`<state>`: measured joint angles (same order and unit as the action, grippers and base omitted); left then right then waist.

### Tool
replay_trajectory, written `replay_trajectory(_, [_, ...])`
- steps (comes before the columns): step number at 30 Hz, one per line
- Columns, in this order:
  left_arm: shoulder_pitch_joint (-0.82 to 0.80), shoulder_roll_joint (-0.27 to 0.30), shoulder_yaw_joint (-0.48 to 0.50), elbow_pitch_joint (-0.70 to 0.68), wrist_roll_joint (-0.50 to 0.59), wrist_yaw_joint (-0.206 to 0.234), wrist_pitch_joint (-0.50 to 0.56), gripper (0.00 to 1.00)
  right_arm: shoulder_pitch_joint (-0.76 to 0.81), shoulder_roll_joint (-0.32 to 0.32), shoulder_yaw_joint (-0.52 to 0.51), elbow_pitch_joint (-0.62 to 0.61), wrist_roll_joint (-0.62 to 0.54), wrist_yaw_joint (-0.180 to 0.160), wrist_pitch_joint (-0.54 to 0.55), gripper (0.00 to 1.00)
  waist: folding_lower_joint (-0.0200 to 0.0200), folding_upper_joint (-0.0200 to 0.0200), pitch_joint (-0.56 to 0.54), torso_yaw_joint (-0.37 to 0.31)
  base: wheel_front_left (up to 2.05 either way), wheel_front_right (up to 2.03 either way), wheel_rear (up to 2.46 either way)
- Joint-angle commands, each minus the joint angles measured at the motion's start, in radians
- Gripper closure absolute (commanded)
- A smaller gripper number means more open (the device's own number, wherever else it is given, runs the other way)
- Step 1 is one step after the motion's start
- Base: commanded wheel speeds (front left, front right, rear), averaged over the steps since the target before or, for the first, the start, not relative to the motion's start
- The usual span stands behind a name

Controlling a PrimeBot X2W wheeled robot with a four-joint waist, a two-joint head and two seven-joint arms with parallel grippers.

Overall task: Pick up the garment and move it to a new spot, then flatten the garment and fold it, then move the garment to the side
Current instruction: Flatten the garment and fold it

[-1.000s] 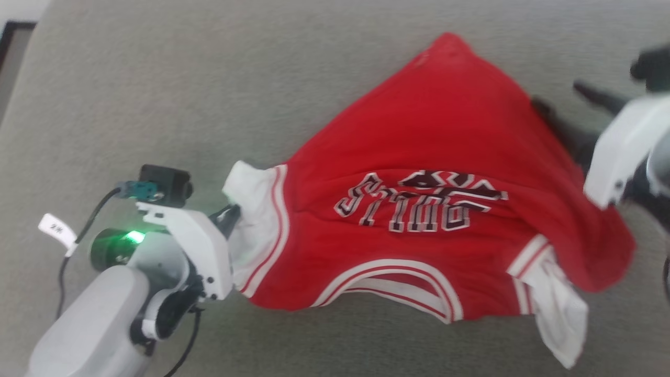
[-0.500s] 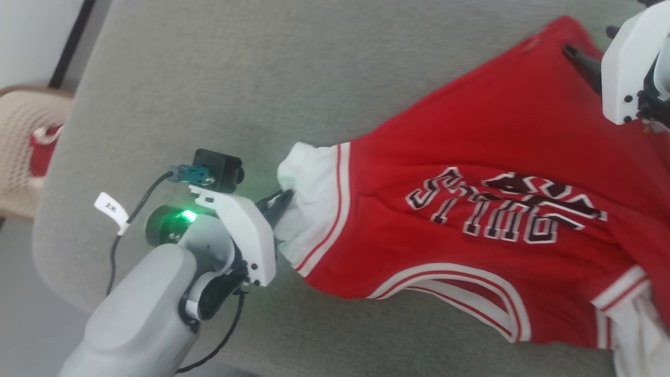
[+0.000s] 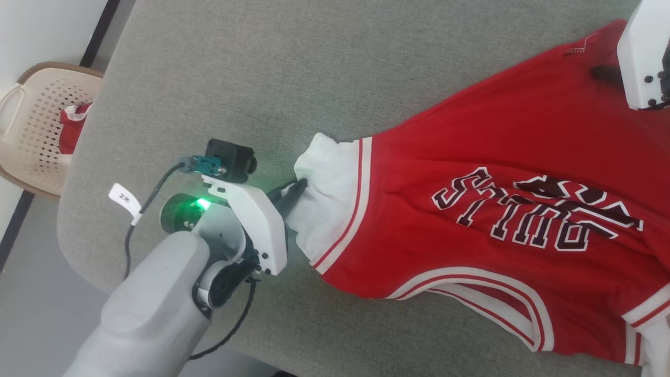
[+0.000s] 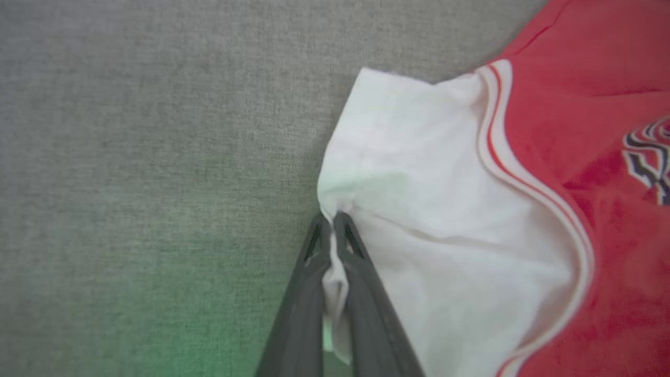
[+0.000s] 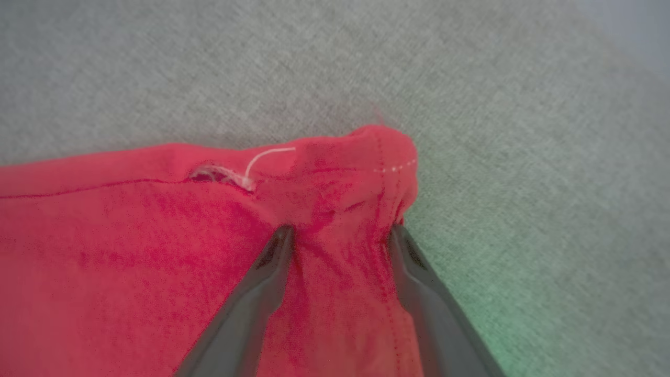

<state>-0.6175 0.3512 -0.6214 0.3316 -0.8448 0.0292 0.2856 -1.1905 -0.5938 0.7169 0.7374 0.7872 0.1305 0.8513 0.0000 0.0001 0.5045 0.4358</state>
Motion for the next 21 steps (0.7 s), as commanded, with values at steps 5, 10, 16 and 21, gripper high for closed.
replay_trajectory(5, [-0.033,0.022,0.017,0.029,0.005,0.013,0.007,1.00,0.068,-0.017,0.057,0.038,0.029,-0.001,-0.009,1.00,0.0000,-0.0001,-0.014,-0.027,0.00,0.00,0.00])
replay_trajectory(10, [-0.094,0.065,0.053,0.001,0.011,0.045,0.033,1.00,0.018,-0.013,0.047,0.000,0.066,-0.001,-0.082,1.00,0.0000,-0.0001,-0.045,-0.080,0.00,0.00,0.00])
replay_trajectory(16, [-0.186,0.155,0.083,-0.051,0.027,0.067,0.109,1.00,-0.026,-0.027,0.058,-0.074,0.077,-0.001,-0.152,1.00,0.0000,-0.0001,-0.095,-0.162,0.00,0.00,0.00])
replay_trajectory(21, [-0.277,0.225,0.092,-0.082,0.053,0.078,0.190,1.00,-0.043,-0.040,0.061,-0.138,0.083,0.000,-0.198,1.00,0.0000,-0.0001,-0.144,-0.232,0.00,0.00,0.00])
